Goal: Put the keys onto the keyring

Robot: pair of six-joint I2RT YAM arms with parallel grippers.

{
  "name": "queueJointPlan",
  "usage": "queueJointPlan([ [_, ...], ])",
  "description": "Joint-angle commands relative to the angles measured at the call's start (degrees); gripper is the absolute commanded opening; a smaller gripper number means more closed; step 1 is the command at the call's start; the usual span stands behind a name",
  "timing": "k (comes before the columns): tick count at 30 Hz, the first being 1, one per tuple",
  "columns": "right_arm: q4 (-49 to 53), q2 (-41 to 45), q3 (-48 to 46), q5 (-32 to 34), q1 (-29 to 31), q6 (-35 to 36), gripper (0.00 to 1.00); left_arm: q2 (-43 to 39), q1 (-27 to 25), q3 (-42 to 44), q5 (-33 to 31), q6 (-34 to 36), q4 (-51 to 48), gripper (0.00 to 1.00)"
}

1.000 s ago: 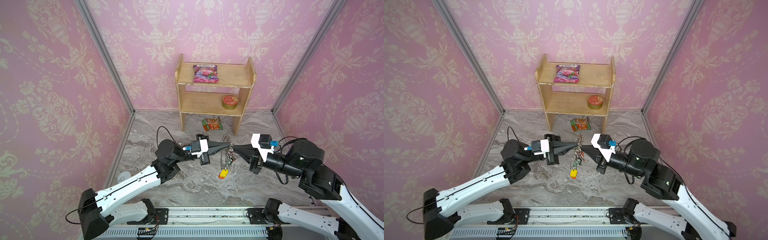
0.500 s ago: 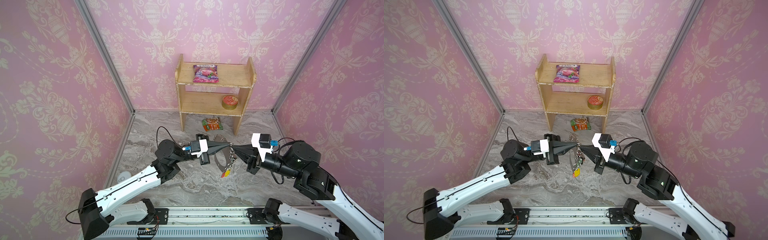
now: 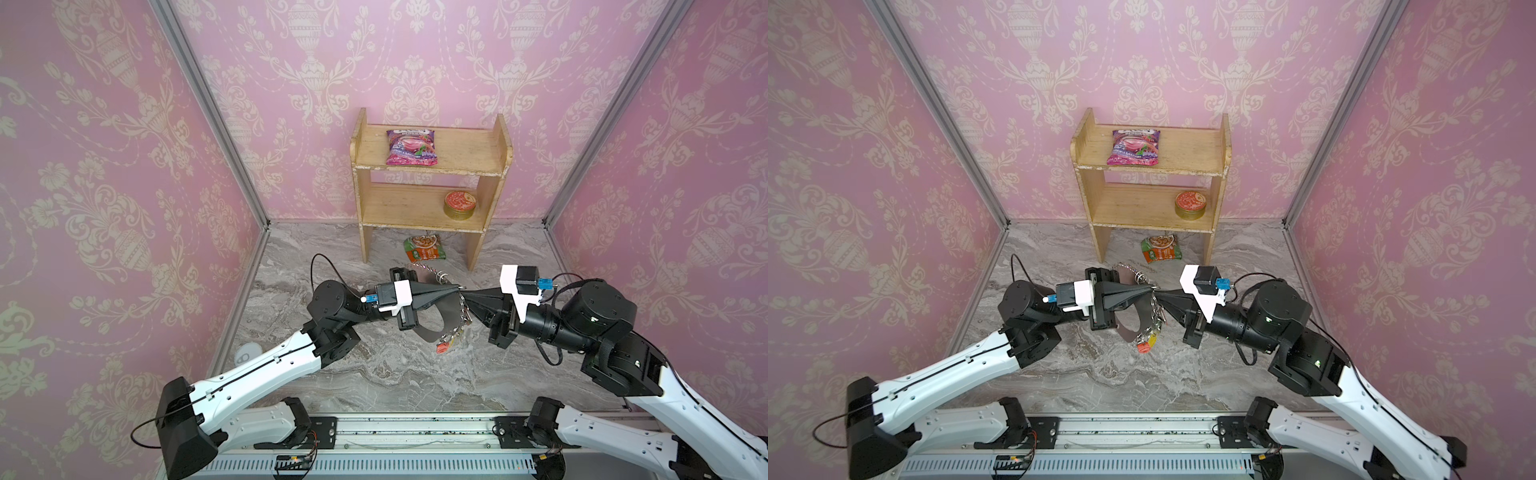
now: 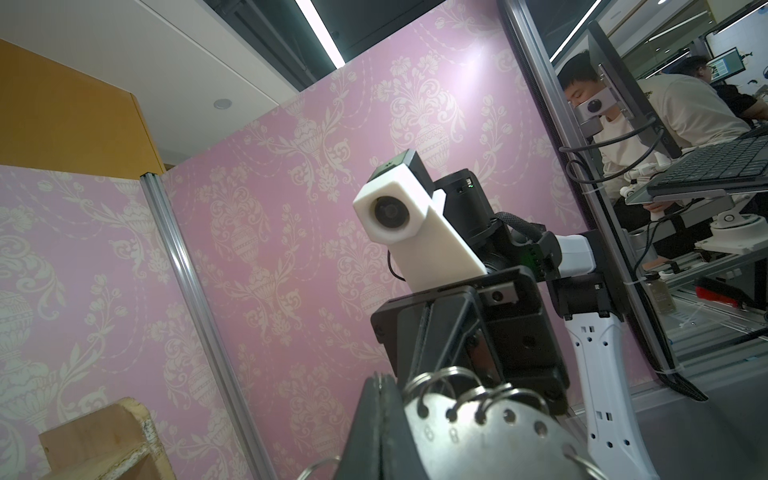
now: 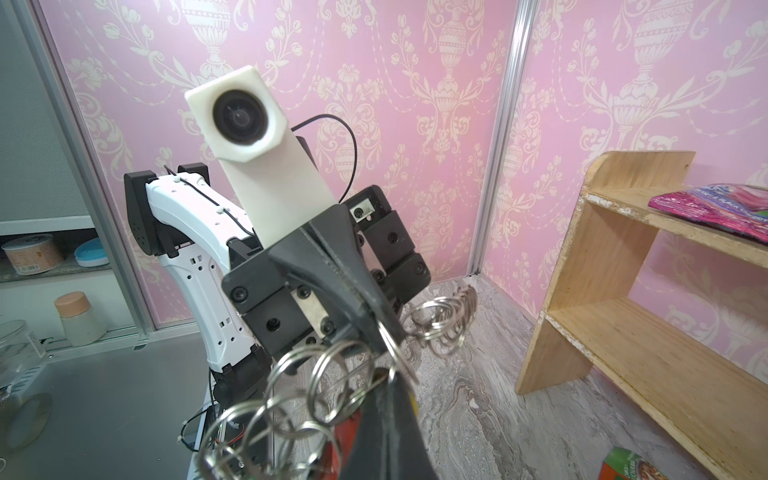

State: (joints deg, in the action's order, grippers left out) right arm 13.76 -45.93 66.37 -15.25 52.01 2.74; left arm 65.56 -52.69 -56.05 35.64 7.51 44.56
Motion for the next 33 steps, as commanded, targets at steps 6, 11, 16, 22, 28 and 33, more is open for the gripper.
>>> queueJointPlan([
  [6, 5.3, -2.3, 0.4, -6.5, 2.6, 0.9, 0.0, -0.2, -0.2, -0.3, -1.2, -0.9, 1.7, 0.0],
  [11, 9.6, -0.1, 2.0, 0.4, 2.6, 3.0, 0.05, -1.1, -0.1, -0.1, -0.7, -0.4, -0.1, 0.0],
  [16, 14.9, 1.8, 4.4, 4.8, 2.6, 4.9, 0.17, -1.7, -0.2, 0.3, -0.1, -0.6, -0.8, 0.0],
  [22, 21.0, 3.4, 6.8, 9.2, 2.7, 7.2, 0.24, -1.1, 0.8, 0.8, 2.7, -3.8, 0.4, 0.0],
  [28, 22.7, 4.1, 8.9, 12.0, 2.6, 10.3, 0.26, 1.5, 2.3, 0.3, 8.2, -10.1, 3.6, 0.0],
  [33, 20.0, 3.8, 9.1, 8.6, 2.6, 11.0, 0.26, 3.9, 2.6, -1.0, 12.4, -14.3, 5.0, 0.0],
])
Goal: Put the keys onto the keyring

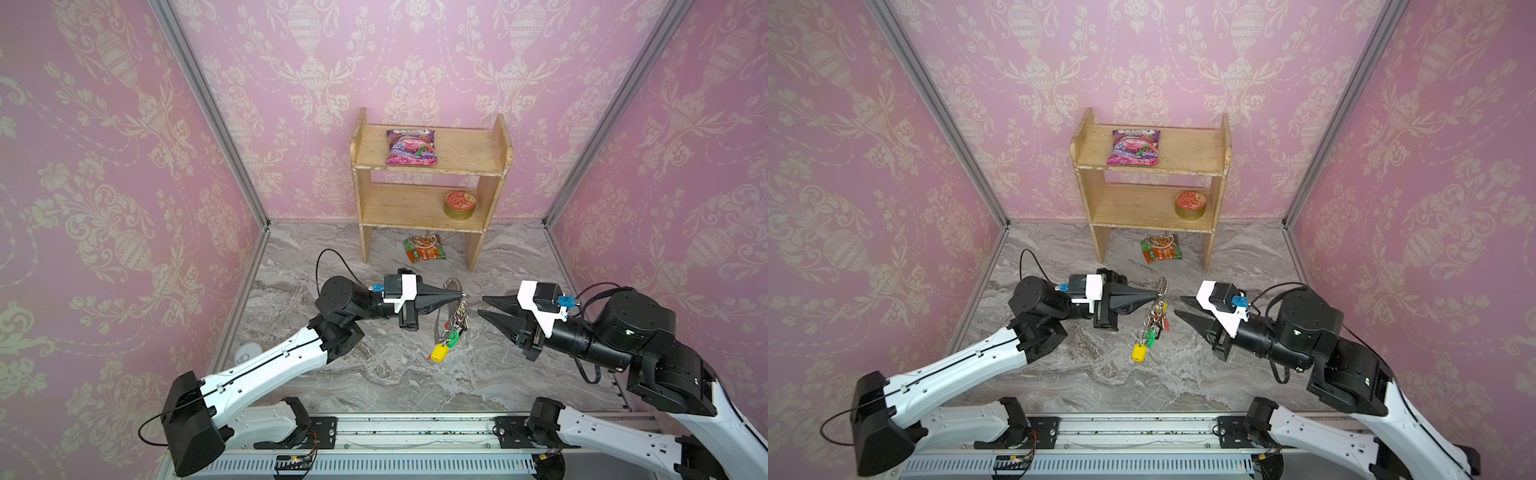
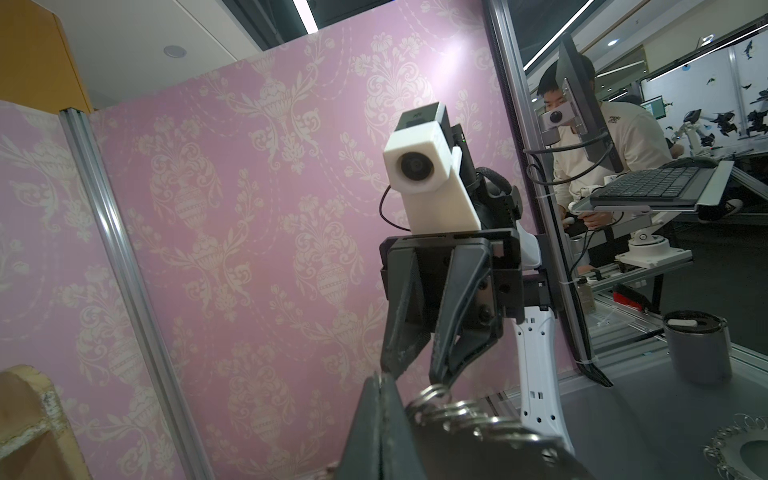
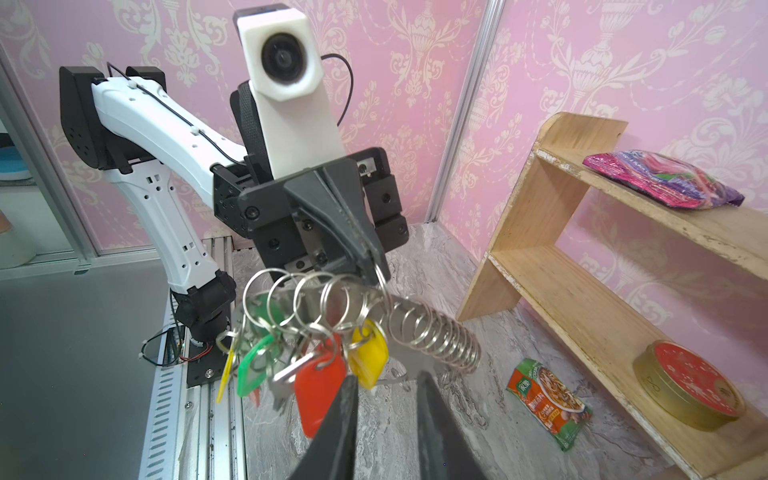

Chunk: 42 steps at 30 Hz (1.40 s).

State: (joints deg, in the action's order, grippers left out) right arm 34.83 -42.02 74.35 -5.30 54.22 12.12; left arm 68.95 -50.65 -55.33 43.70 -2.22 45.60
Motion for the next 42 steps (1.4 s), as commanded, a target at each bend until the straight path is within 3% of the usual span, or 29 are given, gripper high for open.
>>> queueJointPlan([
  [1, -1.5, -0.3, 1.2, -1.9, 0.4, 1.7, 0.26, 0.9, 0.6, -1.7, 4.7, -5.3, 4.4, 0.0],
  [42, -3.5, -3.0, -1.5, -3.4, -1.5, 1.4, 0.09, -0.2, 0.7, -2.4, 6.8, -4.7, 3.9, 0.0],
])
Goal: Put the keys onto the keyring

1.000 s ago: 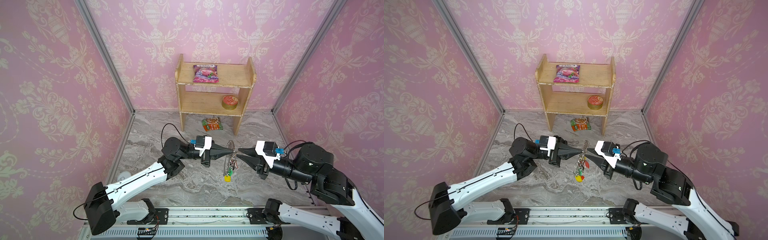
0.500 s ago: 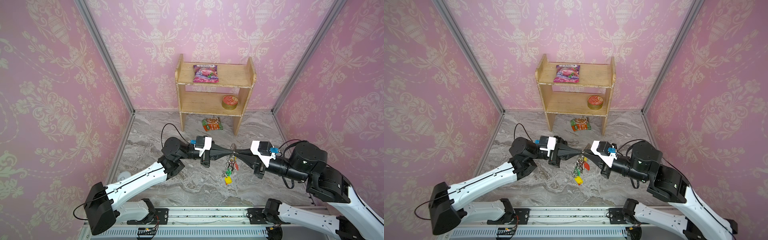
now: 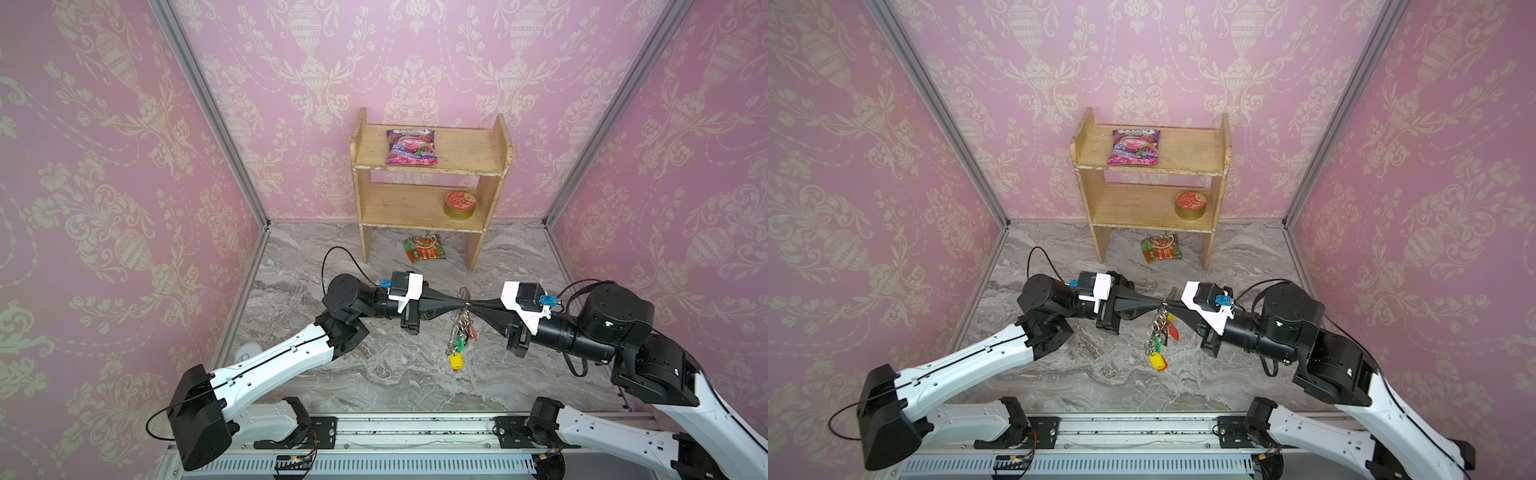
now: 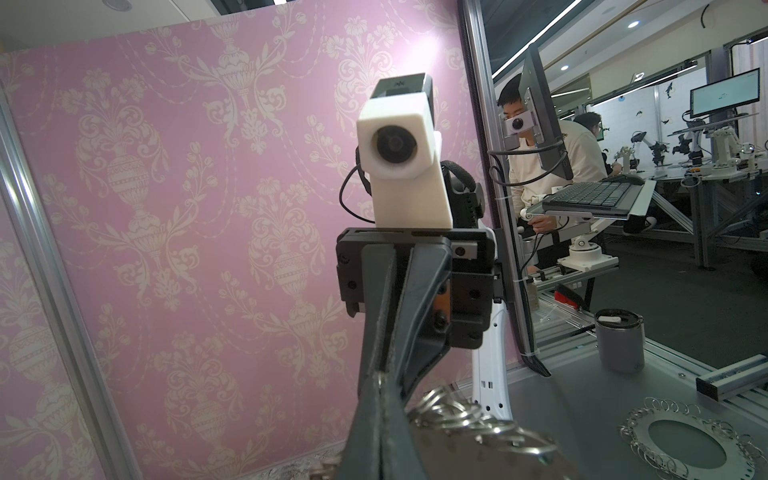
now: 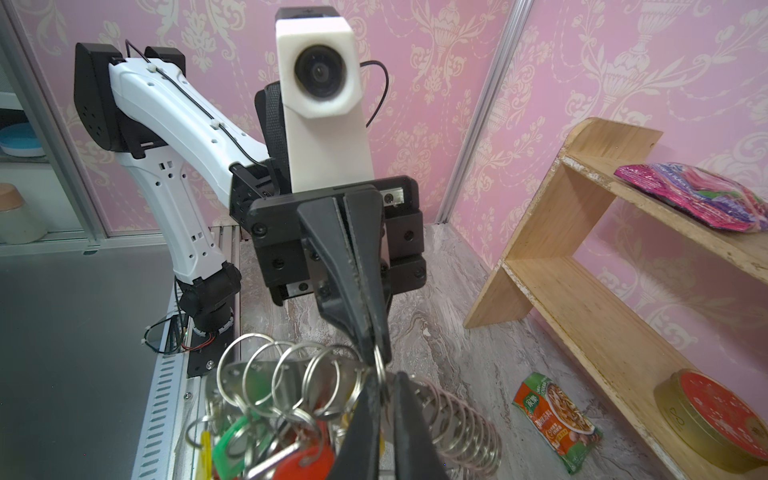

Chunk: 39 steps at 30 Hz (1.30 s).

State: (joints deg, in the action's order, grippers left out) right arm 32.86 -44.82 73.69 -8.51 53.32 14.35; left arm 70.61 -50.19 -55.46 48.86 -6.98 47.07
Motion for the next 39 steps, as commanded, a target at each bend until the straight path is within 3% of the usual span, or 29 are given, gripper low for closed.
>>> queueJointPlan([
  [1, -1.6, -0.3, -0.8, -0.3, -0.7, -0.7, 0.09, -2.0, 0.3, -2.3, 1.7, 0.2, 2.4, 0.0],
  [7, -1.7, -0.4, -1.0, -1.0, -1.2, -1.1, 0.07, -2.0, 0.3, -2.3, 1.8, 0.3, 2.5, 0.0],
  [10, -2.0, -0.4, -1.1, -1.3, -1.3, -1.3, 0.0, -2.1, 0.3, -2.3, 1.9, 0.3, 2.5, 0.0],
  [19, 1.4, -1.0, 0.9, -0.8, -1.5, -0.3, 0.0, -3.5, 0.3, -1.8, 0.6, 2.5, -3.0, 0.0],
  [25, 9.8, -3.5, 5.3, 1.9, -1.5, 0.9, 0.0, -8.3, 0.3, -3.4, -5.2, 11.0, -26.1, 0.4],
  [30, 14.5, -6.7, 8.2, 2.3, -1.5, 1.1, 0.0, -9.7, 0.3, -7.0, -9.2, 17.5, -43.4, 0.54],
  [34, 16.5, -9.6, 10.5, 1.0, -1.5, 1.6, 0.0, -8.6, 0.3, -10.0, -11.1, 20.5, -51.2, 0.53],
  [39, 16.3, -11.1, 11.4, 0.2, -1.5, 1.8, 0.0, -8.7, 0.3, -10.6, -13.0, 22.4, -53.6, 0.39],
])
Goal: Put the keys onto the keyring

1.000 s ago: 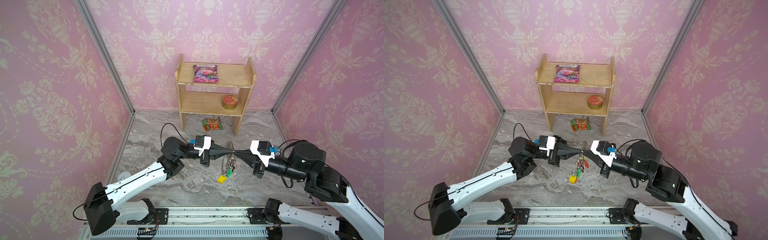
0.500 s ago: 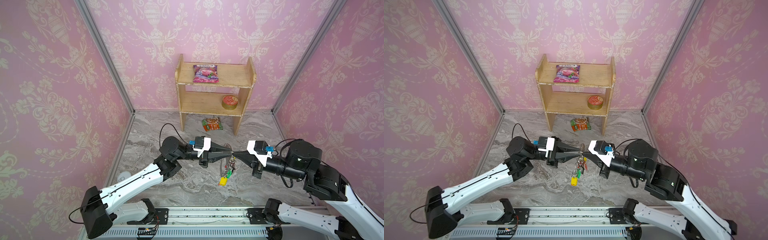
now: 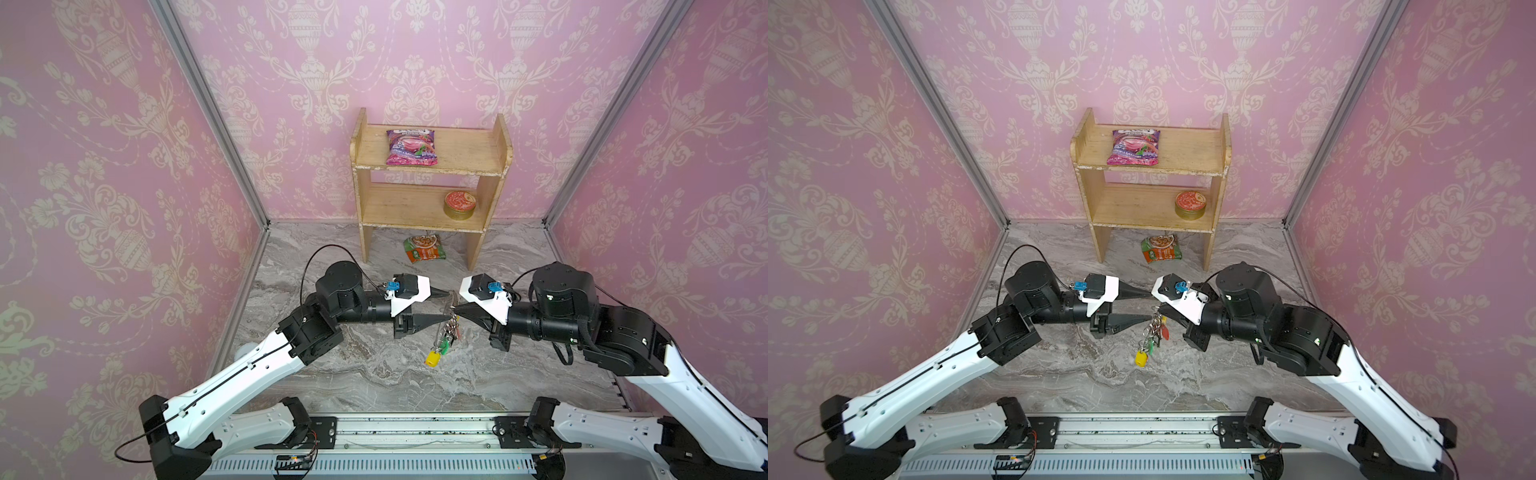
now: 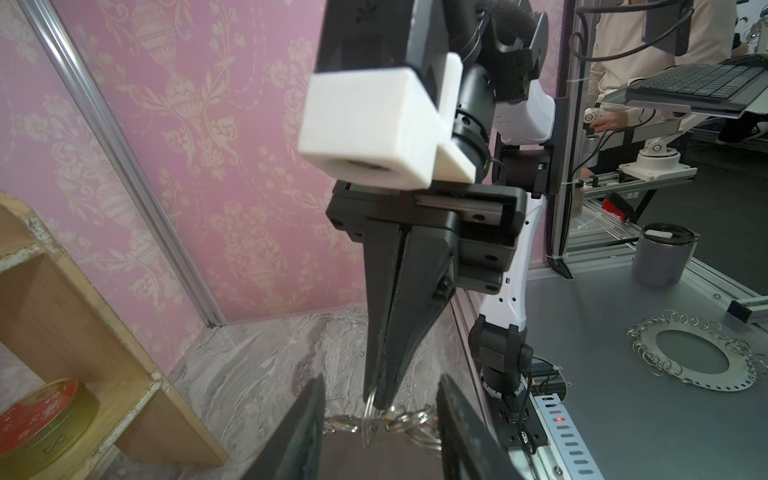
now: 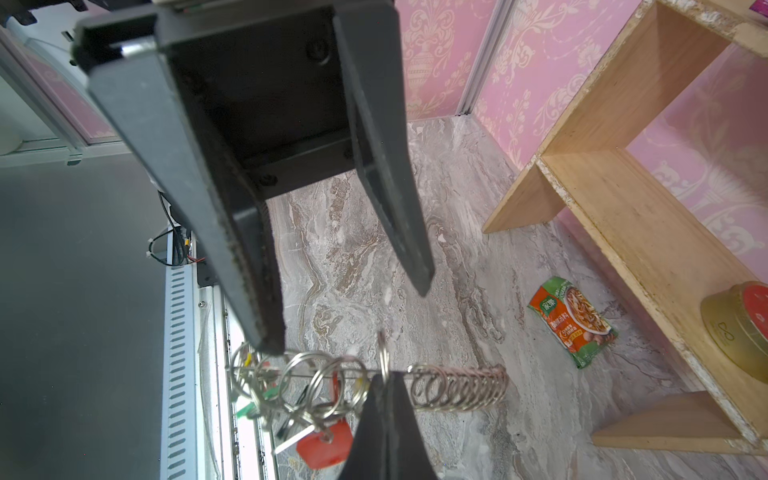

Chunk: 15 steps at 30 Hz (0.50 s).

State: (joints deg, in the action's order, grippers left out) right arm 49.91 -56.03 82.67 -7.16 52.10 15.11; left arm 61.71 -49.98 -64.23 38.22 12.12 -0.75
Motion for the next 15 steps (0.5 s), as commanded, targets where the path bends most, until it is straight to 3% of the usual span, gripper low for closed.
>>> queueJointPlan([
  [1, -0.7, 0.0, 2.4, -1.3, -0.3, 1.0, 0.0, 0.2, 0.1, -2.1, -2.5, 3.5, -6.3, 0.36],
  [15, -2.8, -0.6, 1.8, -2.7, -0.2, 1.0, 0.0, 2.0, -0.1, -3.4, -2.7, 4.3, -6.5, 0.21],
])
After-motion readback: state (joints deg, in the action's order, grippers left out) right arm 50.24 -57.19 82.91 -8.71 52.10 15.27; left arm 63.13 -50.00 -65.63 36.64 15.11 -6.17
